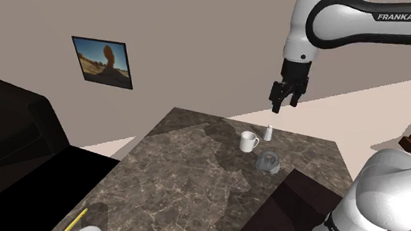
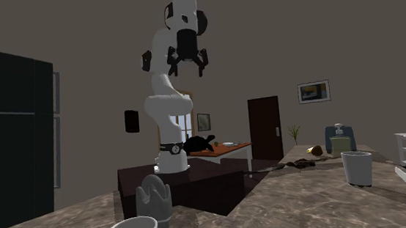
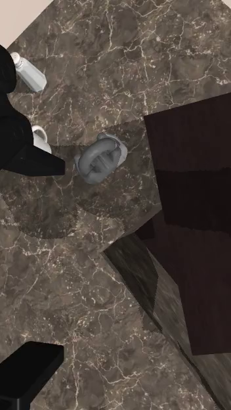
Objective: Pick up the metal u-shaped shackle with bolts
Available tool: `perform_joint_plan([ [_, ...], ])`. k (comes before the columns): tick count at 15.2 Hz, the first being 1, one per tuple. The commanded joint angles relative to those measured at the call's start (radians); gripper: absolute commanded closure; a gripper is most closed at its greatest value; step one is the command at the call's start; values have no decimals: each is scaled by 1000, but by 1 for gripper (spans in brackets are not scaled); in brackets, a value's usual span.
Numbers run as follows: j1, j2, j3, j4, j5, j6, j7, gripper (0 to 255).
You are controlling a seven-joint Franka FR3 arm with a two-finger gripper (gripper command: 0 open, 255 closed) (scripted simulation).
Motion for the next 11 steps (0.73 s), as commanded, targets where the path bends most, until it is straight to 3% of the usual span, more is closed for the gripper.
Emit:
perform_joint_plan([
  [1,0,0,0,0,0,0,0,0],
  [11,-17,-17,-154,-316,-127,366,-257,0],
])
